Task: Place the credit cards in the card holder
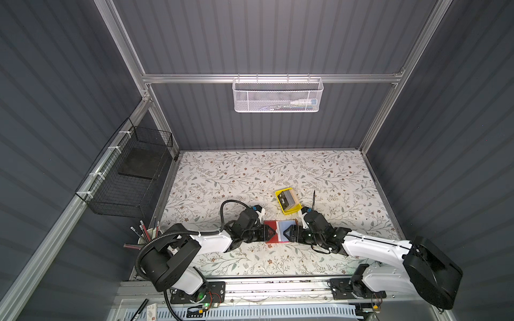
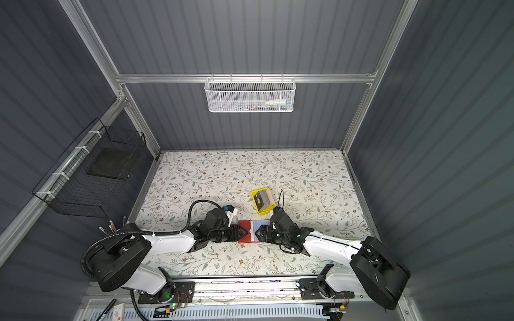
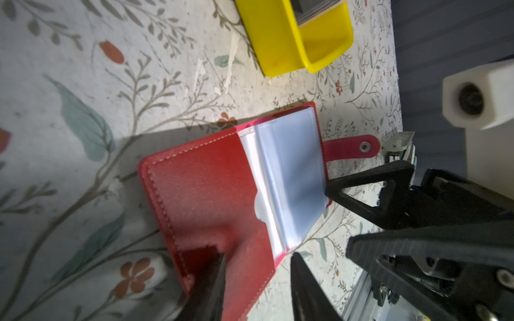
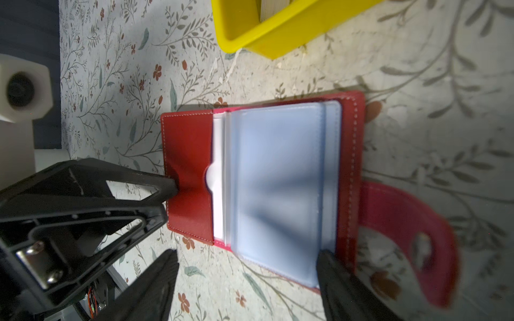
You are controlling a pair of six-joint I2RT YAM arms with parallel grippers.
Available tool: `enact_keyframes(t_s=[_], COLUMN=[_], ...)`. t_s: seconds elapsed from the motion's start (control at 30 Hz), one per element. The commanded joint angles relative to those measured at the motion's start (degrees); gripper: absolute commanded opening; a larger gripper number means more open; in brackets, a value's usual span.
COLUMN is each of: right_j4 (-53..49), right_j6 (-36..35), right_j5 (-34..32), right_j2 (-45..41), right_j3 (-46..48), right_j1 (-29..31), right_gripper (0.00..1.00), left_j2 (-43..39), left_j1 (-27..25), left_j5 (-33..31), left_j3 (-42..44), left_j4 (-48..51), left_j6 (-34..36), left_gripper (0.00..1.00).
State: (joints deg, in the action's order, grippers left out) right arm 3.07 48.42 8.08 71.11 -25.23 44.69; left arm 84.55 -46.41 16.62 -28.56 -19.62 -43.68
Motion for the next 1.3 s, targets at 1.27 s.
enact_keyframes(t_s=[1.27], right_j4=[-20.07], right_j6=[-23.59], right_j5=[-4.14], right_j2=[6.42], right_j3=[-25.74], right_j1=[-16.49], right_gripper=[0.87], left_j2=[8.13], left_j1=[4.03], left_j5=[-2.38], left_j3=[-17.94], left_j4=[10.00], left_j6=[5.14], left_gripper=[0.41])
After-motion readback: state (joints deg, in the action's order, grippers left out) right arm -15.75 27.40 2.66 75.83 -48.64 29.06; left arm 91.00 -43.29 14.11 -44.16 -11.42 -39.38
